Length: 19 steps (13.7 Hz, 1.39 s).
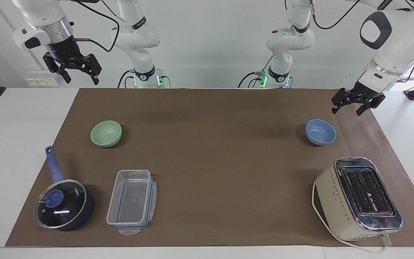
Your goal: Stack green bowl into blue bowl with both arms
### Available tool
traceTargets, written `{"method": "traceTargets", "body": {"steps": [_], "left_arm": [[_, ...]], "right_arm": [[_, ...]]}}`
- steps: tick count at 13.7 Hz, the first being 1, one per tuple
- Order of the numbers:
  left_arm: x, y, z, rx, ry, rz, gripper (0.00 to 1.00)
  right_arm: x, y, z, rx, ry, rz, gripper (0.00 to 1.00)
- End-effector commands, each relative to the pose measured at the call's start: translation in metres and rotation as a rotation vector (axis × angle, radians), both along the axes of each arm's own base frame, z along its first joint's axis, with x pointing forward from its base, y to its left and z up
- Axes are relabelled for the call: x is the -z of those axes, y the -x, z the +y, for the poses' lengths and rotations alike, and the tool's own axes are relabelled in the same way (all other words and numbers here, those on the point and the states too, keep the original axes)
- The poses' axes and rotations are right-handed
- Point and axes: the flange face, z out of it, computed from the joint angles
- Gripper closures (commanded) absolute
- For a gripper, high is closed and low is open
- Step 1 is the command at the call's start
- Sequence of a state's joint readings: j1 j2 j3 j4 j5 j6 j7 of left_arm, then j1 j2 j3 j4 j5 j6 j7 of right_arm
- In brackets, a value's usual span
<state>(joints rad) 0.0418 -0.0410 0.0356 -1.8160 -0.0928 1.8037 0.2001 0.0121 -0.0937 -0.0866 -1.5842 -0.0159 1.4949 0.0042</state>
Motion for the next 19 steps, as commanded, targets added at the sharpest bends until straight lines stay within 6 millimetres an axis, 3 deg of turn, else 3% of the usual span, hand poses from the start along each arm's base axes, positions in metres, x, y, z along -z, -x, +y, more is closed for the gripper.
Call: {"method": "traceTargets", "body": {"steps": [1, 4, 8, 14, 19], "left_arm": [[0.026, 0.017, 0.029, 0.013, 0.025, -0.025, 0.00], [0.058, 0.027, 0.066, 0.023, 0.084, -0.032, 0.00], [0.088, 0.038, 0.096, 0.026, 0.140, -0.030, 0.00], [0.151, 0.050, 0.098, 0.009, 0.190, -0.012, 0.00], [0.189, 0.050, 0.096, -0.015, 0.190, -0.002, 0.06]], "right_arm": [[0.000, 0.006, 0.001, 0.004, 0.006, -0.004, 0.00], [0.001, 0.006, 0.001, 0.003, 0.006, -0.003, 0.00], [0.003, 0.007, 0.001, 0.004, 0.005, 0.002, 0.00], [0.002, 0.009, 0.001, 0.004, 0.005, -0.001, 0.00], [0.002, 0.009, 0.001, 0.004, 0.005, 0.000, 0.00]]}}
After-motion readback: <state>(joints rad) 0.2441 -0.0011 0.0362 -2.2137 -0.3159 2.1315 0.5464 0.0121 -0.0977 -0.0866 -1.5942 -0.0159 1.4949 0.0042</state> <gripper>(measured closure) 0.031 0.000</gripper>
